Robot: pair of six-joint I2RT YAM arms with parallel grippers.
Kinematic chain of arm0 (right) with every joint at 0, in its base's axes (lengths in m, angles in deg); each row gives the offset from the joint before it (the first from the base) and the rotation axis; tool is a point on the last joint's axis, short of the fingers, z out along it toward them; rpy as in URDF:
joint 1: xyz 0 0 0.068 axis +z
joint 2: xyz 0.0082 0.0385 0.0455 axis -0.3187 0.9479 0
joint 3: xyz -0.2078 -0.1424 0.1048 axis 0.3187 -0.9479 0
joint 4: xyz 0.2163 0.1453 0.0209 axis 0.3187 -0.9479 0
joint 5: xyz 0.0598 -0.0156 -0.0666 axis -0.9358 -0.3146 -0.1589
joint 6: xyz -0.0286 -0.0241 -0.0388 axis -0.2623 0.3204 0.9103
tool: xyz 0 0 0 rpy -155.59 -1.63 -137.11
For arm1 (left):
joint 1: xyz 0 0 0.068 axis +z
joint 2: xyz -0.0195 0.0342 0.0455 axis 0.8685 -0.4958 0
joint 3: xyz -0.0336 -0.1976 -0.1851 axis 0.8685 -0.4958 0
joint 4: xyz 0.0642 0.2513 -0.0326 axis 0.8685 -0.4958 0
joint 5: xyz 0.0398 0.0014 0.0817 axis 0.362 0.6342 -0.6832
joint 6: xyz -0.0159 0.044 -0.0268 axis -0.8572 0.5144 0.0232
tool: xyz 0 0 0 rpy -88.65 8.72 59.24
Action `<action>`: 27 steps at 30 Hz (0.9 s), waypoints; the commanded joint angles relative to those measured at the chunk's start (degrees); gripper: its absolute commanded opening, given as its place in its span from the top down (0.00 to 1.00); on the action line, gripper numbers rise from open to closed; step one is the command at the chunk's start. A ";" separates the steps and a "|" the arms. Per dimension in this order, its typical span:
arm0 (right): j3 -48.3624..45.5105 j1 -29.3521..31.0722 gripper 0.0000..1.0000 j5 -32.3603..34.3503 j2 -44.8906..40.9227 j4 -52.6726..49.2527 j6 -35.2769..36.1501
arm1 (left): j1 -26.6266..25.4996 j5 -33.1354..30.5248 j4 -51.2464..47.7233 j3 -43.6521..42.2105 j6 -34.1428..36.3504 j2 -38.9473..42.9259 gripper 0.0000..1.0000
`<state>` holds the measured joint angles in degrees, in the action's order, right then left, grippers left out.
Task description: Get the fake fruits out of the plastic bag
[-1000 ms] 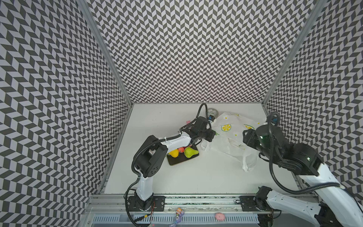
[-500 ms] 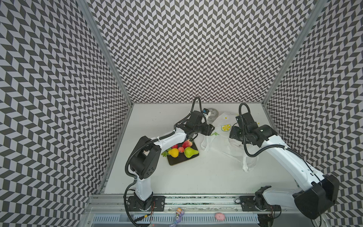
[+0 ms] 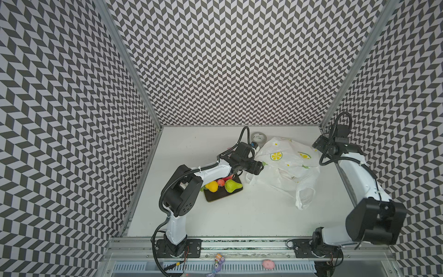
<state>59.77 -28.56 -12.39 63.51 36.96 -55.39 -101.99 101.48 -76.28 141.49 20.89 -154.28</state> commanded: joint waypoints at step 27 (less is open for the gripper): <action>5.10 -6.01 1.00 -25.81 9.24 5.22 1.62 | 1.02 -0.03 7.83 0.40 1.55 0.27 1.00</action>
<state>63.14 -33.80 -36.28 78.00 41.55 -54.42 -101.45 101.10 -71.93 142.82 22.77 -157.43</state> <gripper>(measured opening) 0.046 0.050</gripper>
